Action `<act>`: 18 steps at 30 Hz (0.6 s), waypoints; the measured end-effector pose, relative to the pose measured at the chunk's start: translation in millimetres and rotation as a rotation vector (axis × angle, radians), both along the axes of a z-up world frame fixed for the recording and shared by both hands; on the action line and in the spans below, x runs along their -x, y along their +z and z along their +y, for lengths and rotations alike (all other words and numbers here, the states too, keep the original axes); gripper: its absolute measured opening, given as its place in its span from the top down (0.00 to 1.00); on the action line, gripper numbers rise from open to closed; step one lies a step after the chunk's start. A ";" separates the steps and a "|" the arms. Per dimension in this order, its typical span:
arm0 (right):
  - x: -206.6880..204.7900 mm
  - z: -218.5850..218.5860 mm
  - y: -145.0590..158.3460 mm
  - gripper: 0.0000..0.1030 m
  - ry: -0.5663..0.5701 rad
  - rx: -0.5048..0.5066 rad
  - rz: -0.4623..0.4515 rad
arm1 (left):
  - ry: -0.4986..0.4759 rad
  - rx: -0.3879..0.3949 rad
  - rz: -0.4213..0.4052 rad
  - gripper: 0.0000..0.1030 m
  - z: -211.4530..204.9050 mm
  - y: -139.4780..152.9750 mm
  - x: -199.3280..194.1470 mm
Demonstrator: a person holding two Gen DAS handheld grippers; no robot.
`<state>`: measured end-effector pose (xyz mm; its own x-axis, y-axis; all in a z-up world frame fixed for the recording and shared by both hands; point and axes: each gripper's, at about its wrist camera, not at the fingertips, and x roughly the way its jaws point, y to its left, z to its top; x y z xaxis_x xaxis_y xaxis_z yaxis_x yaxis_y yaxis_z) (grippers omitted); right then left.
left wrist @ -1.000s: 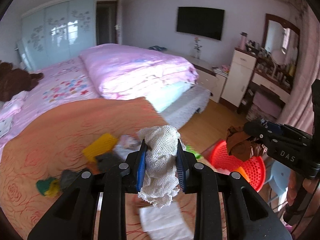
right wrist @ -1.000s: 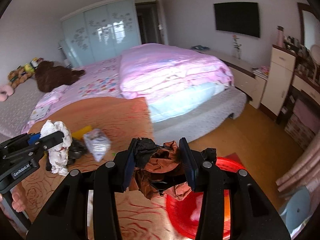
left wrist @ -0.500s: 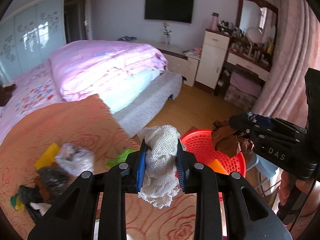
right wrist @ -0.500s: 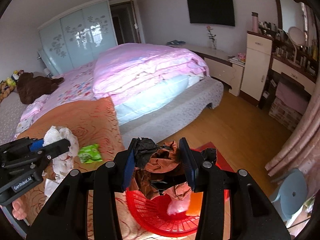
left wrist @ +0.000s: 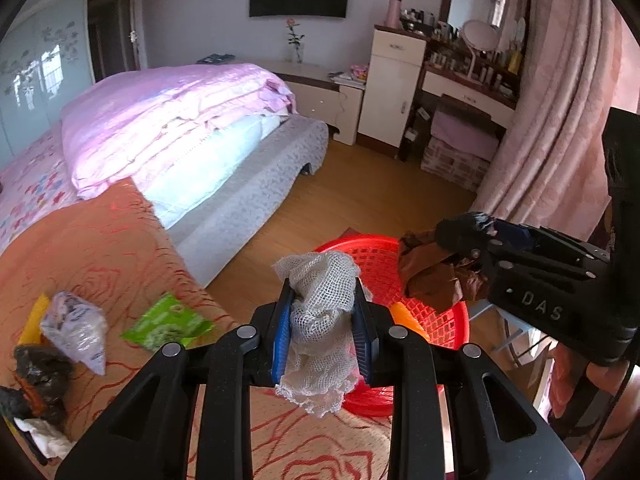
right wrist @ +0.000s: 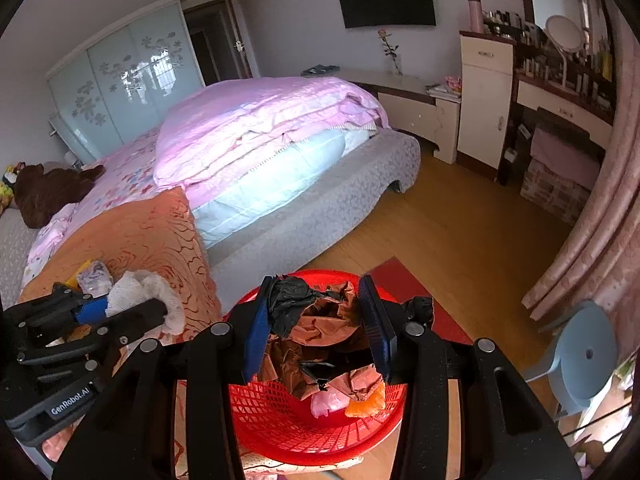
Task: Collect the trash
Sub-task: 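Open the right tool to drop the brown cloth into the wastebasket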
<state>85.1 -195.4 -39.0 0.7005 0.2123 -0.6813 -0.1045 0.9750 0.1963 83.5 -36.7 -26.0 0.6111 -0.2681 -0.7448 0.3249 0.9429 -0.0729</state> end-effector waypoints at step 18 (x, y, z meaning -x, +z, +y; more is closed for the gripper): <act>-12.4 -14.6 -32.4 0.37 -0.063 -0.031 0.086 | 0.000 -0.027 0.005 0.40 -4.3 -10.9 0.6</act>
